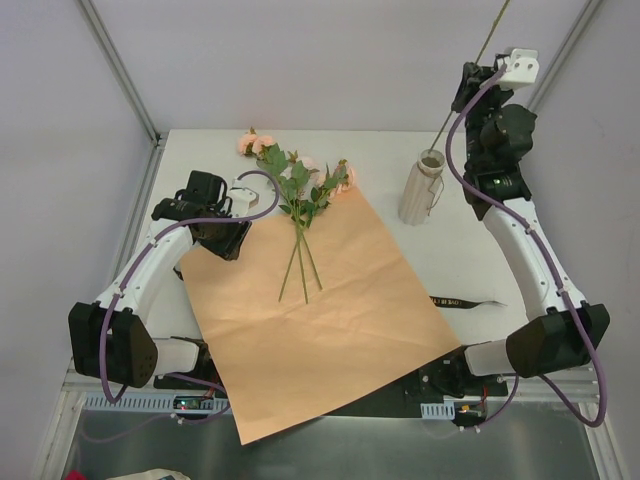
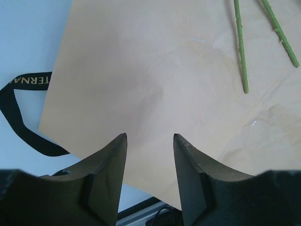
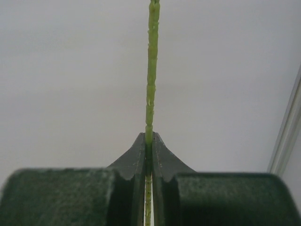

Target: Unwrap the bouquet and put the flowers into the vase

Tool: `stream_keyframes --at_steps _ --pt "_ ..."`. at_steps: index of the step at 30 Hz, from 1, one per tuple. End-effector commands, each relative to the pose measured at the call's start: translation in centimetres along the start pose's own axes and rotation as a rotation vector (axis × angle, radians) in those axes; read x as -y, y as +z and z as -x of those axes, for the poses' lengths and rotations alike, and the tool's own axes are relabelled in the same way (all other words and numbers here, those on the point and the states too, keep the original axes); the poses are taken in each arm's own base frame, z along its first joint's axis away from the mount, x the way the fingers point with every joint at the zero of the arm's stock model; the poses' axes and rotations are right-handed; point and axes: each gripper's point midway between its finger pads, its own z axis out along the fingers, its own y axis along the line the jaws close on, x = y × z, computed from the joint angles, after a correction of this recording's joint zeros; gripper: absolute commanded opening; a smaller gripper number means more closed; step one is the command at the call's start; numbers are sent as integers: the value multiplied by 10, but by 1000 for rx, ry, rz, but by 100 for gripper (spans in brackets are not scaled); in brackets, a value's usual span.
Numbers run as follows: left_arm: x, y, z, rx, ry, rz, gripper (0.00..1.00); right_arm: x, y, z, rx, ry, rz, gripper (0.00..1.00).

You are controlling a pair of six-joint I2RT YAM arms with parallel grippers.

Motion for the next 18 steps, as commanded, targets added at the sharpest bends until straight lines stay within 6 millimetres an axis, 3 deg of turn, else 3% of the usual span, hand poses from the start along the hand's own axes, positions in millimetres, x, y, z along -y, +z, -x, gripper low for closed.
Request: stream_keyframes --at_steps 1,13,18 --pt "-2 -6 4 11 -29 5 44 14 -8 7 64 -16 -27 1" --pt "0 -8 -4 -2 -21 6 43 19 -9 -56 -32 -1 -29 2" --pt "-1 -7 -4 -7 -23 10 43 12 -26 -71 -93 -10 -15 31"
